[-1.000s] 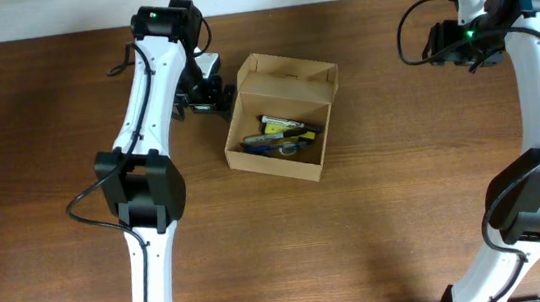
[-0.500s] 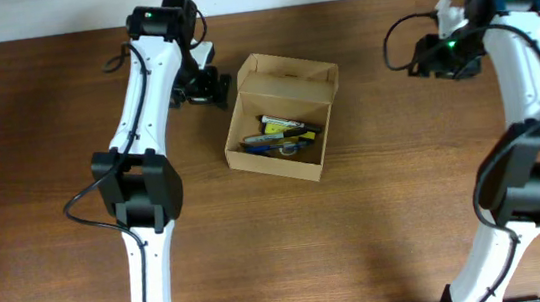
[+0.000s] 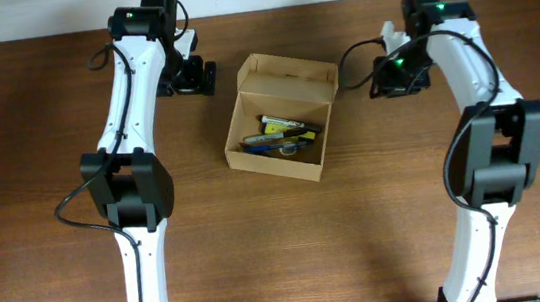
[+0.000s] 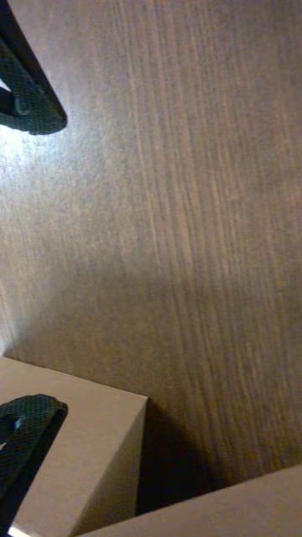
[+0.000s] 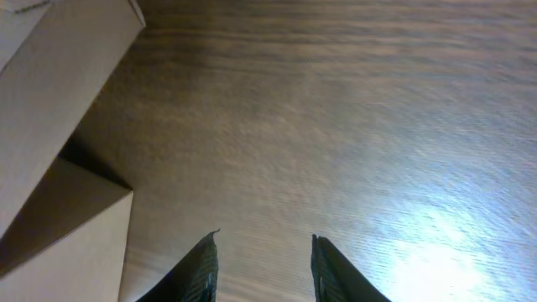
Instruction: Pack container
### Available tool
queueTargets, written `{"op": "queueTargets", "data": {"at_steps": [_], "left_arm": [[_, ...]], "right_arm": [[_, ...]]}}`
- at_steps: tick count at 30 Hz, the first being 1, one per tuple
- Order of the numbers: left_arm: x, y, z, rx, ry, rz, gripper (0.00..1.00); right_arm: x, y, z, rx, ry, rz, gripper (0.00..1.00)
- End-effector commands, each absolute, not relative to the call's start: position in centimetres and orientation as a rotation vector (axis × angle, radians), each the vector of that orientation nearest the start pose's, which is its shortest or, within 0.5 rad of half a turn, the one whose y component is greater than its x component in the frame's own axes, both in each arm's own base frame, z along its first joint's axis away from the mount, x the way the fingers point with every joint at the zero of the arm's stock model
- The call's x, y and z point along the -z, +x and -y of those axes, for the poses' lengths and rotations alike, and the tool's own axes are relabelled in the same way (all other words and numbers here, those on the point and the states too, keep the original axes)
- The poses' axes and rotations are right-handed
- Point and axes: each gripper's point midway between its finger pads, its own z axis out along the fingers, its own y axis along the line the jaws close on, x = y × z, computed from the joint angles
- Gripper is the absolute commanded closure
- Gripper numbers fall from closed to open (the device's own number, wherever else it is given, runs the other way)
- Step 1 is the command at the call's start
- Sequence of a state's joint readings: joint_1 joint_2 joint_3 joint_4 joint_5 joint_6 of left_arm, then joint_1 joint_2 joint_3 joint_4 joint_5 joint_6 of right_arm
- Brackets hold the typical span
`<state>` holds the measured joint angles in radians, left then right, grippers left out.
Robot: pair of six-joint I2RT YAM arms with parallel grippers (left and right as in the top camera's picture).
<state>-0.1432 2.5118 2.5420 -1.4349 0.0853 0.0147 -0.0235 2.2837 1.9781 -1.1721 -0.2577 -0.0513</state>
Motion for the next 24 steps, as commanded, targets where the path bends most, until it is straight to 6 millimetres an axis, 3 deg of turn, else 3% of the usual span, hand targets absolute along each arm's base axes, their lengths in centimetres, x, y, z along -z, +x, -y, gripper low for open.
{"op": "queueTargets", "data": {"at_steps": [1, 8, 12, 24], "left_arm": [[-9.6, 51.2, 8.6, 0.134, 0.231, -2.957, 0.0], [-9.7, 51.6, 8.6, 0.134, 0.229, -2.941, 0.01], [-9.7, 51.7, 8.2, 0.095, 0.225, -2.938, 0.01], [-9.8, 52.5, 7.0, 0.084, 0.191, -2.913, 0.04]], "right_arm": [[-4.5, 46.7, -5.3, -0.434, -0.096, -3.028, 0.64], [-4.9, 48.6, -9.4, -0.538, -0.209, -2.917, 0.65], [-5.5, 49.7, -11.4, -0.604, -0.262, -2.843, 0.7], [-6.0, 51.1, -11.9, -0.614, -0.232, -2.788, 0.7]]}}
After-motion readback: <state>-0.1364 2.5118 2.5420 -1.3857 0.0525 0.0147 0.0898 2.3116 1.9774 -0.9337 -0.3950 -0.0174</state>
